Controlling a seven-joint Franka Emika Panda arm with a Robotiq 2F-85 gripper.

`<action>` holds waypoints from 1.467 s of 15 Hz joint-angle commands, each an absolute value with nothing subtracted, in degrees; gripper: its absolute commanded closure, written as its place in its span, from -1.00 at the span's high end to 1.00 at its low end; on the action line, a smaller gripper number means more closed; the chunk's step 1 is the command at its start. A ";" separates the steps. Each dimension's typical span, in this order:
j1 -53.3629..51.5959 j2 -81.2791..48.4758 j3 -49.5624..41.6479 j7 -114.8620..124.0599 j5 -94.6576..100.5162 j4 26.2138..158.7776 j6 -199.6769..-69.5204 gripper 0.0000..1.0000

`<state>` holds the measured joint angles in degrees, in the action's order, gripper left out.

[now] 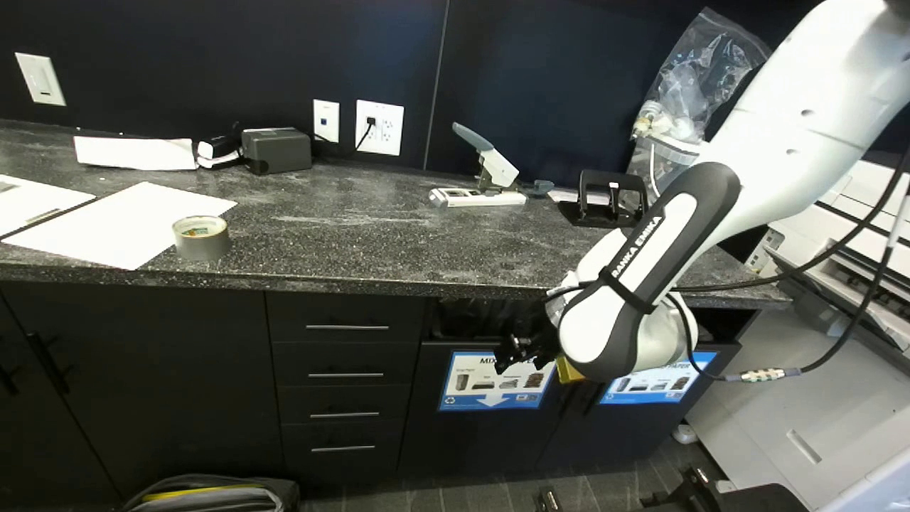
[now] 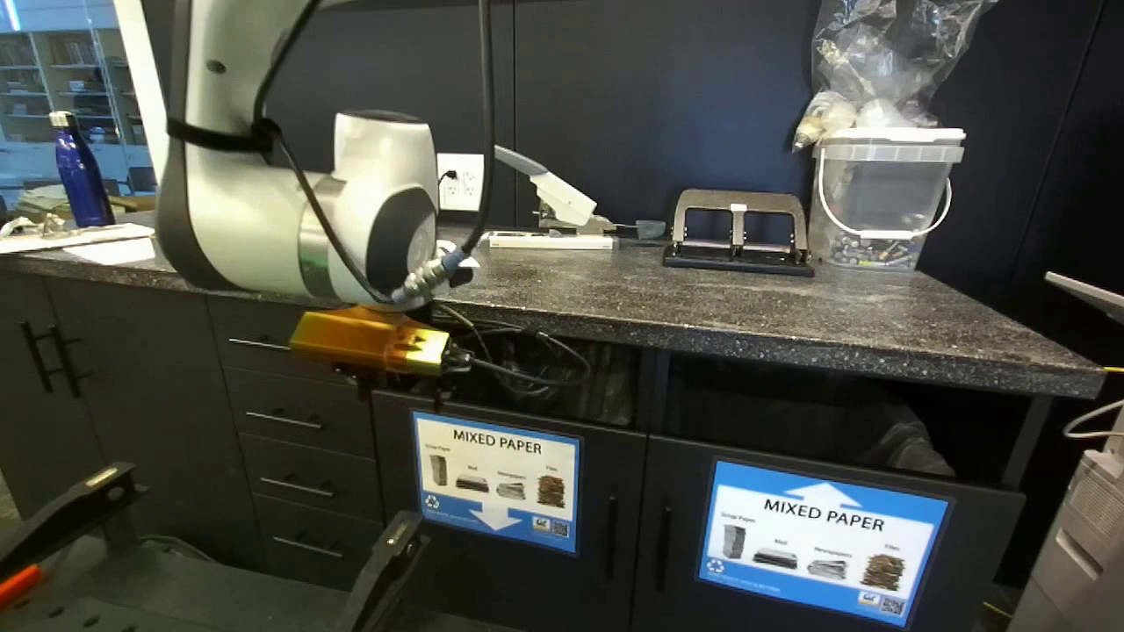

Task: Put the tissues inside the rubbish bin.

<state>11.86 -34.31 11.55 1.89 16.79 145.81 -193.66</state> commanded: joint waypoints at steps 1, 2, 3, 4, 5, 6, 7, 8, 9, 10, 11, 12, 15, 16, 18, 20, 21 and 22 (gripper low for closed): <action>23.76 -22.30 26.65 6.66 18.55 153.27 -177.47 1.00; 26.33 -22.69 31.11 7.53 17.64 152.04 -173.16 1.00; 28.66 -23.36 35.79 3.99 12.41 151.59 -170.09 1.00; 31.33 -21.99 40.50 1.40 7.24 150.97 -165.73 1.00; 34.01 -20.48 45.05 -0.45 2.80 150.49 -161.43 1.00; 35.82 -18.74 48.96 -3.32 -2.96 149.82 -157.56 1.00; 37.53 -15.87 52.49 -5.27 -7.72 149.48 -153.88 1.00; 42.46 -14.20 58.23 -5.43 -9.31 149.01 -150.38 1.00; 44.49 -11.52 61.54 -7.15 -12.28 148.39 -147.44 1.00; 46.82 -9.05 64.82 -7.87 -14.95 147.37 -144.97 1.00; 49.60 -7.20 68.07 -10.03 -17.70 145.82 -141.71 1.00; 51.48 -4.80 70.42 -11.34 -19.96 144.15 -138.03 1.00; 55.63 2.85 74.13 -17.63 -24.73 138.54 -125.64 1.00; 55.86 6.44 73.91 -18.66 -25.02 136.72 -121.78 1.00; 54.84 12.71 70.95 -20.61 -25.16 133.09 -114.41 1.00; 52.03 18.77 66.73 -19.69 -24.15 130.03 -107.60 1.00; 50.17 21.82 63.85 -19.46 -23.45 129.32 -105.72 1.00; 48.25 24.88 60.82 -19.84 -23.55 128.64 -103.31 1.00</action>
